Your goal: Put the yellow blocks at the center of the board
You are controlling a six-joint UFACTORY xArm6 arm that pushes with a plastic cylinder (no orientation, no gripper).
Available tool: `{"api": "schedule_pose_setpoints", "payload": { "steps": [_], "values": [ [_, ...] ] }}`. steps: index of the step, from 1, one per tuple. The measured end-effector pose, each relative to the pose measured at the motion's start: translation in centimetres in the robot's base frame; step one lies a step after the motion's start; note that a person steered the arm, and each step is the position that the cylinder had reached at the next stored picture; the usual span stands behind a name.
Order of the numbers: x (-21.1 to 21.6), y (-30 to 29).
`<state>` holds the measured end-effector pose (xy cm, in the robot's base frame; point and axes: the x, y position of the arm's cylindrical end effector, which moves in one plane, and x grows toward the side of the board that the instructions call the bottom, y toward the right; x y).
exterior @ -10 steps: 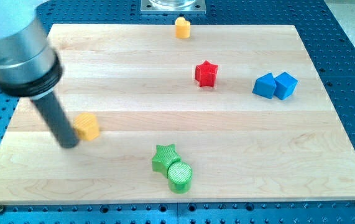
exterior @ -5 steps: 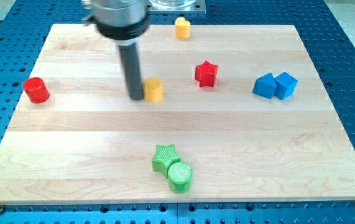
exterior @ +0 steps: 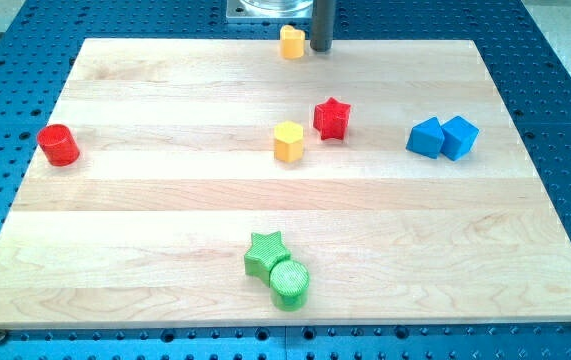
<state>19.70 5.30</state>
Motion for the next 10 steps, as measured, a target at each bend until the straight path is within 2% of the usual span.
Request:
{"api": "schedule_pose_setpoints", "payload": {
  "steps": [1,2,3,4,5,6,7,10],
  "values": [
    [-0.3,-0.6],
    [2.2,-6.1],
    [8.5,-9.3],
    [5.9,-14.8],
    [0.2,-16.0],
    [0.0,-10.4],
    [1.7,-5.7],
    [3.3,-6.1]
  ]
}}
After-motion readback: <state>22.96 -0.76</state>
